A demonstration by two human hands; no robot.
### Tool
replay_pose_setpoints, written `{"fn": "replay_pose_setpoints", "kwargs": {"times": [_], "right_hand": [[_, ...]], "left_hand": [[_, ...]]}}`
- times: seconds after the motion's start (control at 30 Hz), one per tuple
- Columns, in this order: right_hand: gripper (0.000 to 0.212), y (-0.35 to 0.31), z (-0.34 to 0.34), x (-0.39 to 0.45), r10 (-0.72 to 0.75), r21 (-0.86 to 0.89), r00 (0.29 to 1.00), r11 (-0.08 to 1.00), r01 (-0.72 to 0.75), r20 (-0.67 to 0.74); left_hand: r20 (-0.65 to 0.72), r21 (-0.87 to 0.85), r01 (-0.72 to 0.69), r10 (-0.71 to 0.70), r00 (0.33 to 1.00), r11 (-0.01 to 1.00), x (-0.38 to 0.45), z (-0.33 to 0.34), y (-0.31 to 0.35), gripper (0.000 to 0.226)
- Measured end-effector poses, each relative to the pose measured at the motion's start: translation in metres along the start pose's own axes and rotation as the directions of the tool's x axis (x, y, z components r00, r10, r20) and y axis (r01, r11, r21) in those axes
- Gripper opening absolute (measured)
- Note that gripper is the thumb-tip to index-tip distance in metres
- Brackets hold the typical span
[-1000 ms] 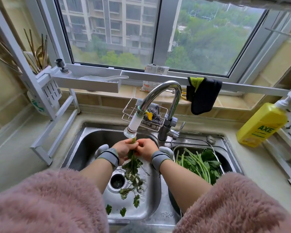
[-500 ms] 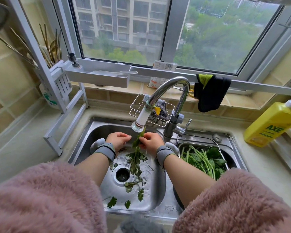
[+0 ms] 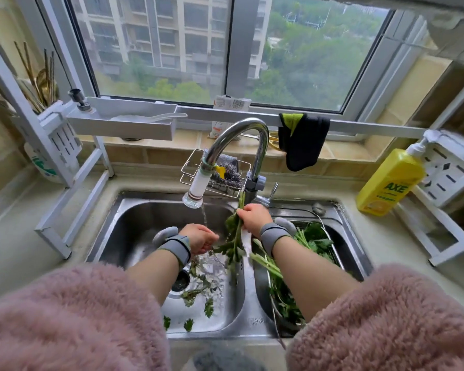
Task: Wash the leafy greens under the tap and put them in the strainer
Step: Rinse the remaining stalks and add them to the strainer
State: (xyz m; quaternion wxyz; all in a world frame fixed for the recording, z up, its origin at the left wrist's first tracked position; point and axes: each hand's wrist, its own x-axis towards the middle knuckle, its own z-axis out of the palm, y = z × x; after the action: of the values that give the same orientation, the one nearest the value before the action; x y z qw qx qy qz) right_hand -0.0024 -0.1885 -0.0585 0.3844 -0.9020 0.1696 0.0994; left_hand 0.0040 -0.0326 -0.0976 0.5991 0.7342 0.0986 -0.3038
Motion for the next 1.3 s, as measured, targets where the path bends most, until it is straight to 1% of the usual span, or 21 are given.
{"fn": "replay_pose_setpoints", "kwargs": {"times": [0.1,0.23,0.27,0.33,0.37,0.47,0.5,0.57,0.6,0.63,0.67,0.73,0.8,0.83,0.93,1.0,1.07,1.17,1.2,1.23,1.3], "right_hand": [[0.022,0.017,-0.045,-0.003,0.099,-0.065,0.995,0.993,-0.101,-0.032],[0.015,0.039,-0.086,-0.006,0.209,-0.285,0.978,0.936,-0.207,-0.026],[0.02,0.047,-0.095,-0.007,0.197,-0.366,0.98,0.912,-0.185,-0.004],[0.033,0.056,-0.105,-0.01,0.238,-0.436,0.971,0.877,-0.203,0.026],[0.036,0.064,-0.109,-0.01,0.26,-0.473,0.965,0.855,-0.213,0.035],[0.031,0.083,-0.11,-0.019,0.328,-0.635,0.943,0.742,-0.217,0.061],[0.035,0.093,-0.106,-0.018,0.356,-0.667,0.933,0.708,-0.231,0.055],[0.048,0.107,-0.092,-0.014,0.344,-0.72,0.937,0.637,-0.276,-0.055],[0.051,0.11,-0.082,-0.011,0.307,-0.706,0.943,0.641,-0.302,-0.125],[0.053,0.111,-0.069,-0.008,0.266,-0.66,0.953,0.693,-0.291,-0.141],[0.055,0.11,-0.056,-0.005,0.214,-0.619,0.973,0.753,-0.224,-0.091],[0.06,0.107,-0.026,-0.003,0.121,-0.579,0.988,0.814,-0.044,0.095],[0.064,0.11,0.0,-0.009,0.098,-0.582,0.971,0.812,0.049,0.219],[0.062,0.116,0.008,-0.009,0.099,-0.597,0.967,0.8,0.063,0.235],[0.044,0.128,0.012,-0.005,0.105,-0.597,0.972,0.801,0.043,0.212],[0.046,0.131,0.0,-0.003,0.115,-0.556,0.976,0.831,0.009,0.187],[0.05,0.138,-0.01,0.0,0.154,-0.554,0.983,0.829,-0.072,0.104],[0.039,0.153,-0.02,0.012,0.257,-0.596,0.965,0.769,-0.23,-0.041],[0.036,0.154,-0.021,0.014,0.305,-0.598,0.951,0.755,-0.27,-0.044],[0.033,0.156,-0.02,0.017,0.313,-0.604,0.949,0.747,-0.276,-0.047],[0.031,0.158,-0.016,0.02,0.305,-0.693,0.952,0.694,-0.194,0.039]], "left_hand": [[0.071,-0.021,-0.006,0.008,0.997,1.0,-0.002,0.032,0.011,0.025],[0.12,-0.008,-0.004,0.005,0.993,1.0,-0.006,0.058,0.02,0.026],[0.135,0.01,0.001,-0.002,0.991,1.0,-0.005,0.064,0.021,0.024],[0.138,0.037,0.01,-0.015,0.99,0.999,-0.004,0.068,0.021,0.02],[0.141,0.042,0.016,-0.021,0.99,0.999,-0.003,0.071,0.02,0.019],[0.159,0.072,0.054,-0.065,0.985,0.996,-0.003,0.074,0.015,0.016],[0.163,0.084,0.071,-0.084,0.983,0.994,-0.003,0.074,0.013,0.016],[0.148,0.108,0.094,-0.109,0.983,0.99,-0.003,0.073,0.007,0.019],[0.137,0.119,0.103,-0.12,0.983,0.987,-0.003,0.072,0.004,0.02],[0.128,0.123,0.115,-0.131,0.983,0.986,-0.002,0.072,0.001,0.021],[0.119,0.125,0.124,-0.139,0.983,0.984,-0.001,0.072,-0.001,0.021],[0.105,0.123,0.134,-0.147,0.984,0.983,0.002,0.074,-0.004,0.022],[0.096,0.134,0.133,-0.147,0.985,0.982,0.004,0.077,-0.004,0.021],[0.097,0.136,0.133,-0.147,0.984,0.982,0.006,0.079,-0.003,0.02],[0.111,0.145,0.135,-0.151,0.982,0.98,0.01,0.084,0.0,0.019],[0.115,0.148,0.137,-0.155,0.981,0.979,0.014,0.09,0.0,0.018],[0.11,0.167,0.134,-0.153,0.982,0.977,0.015,0.095,-0.001,0.017],[0.124,0.193,0.136,-0.161,0.979,0.972,0.017,0.104,0.0,0.019],[0.131,0.194,0.138,-0.165,0.978,0.971,0.018,0.107,0.0,0.019],[0.133,0.193,0.137,-0.164,0.977,0.972,0.017,0.107,0.001,0.019],[0.13,0.188,0.144,-0.17,0.977,0.972,0.02,0.109,-0.001,0.019]]}}
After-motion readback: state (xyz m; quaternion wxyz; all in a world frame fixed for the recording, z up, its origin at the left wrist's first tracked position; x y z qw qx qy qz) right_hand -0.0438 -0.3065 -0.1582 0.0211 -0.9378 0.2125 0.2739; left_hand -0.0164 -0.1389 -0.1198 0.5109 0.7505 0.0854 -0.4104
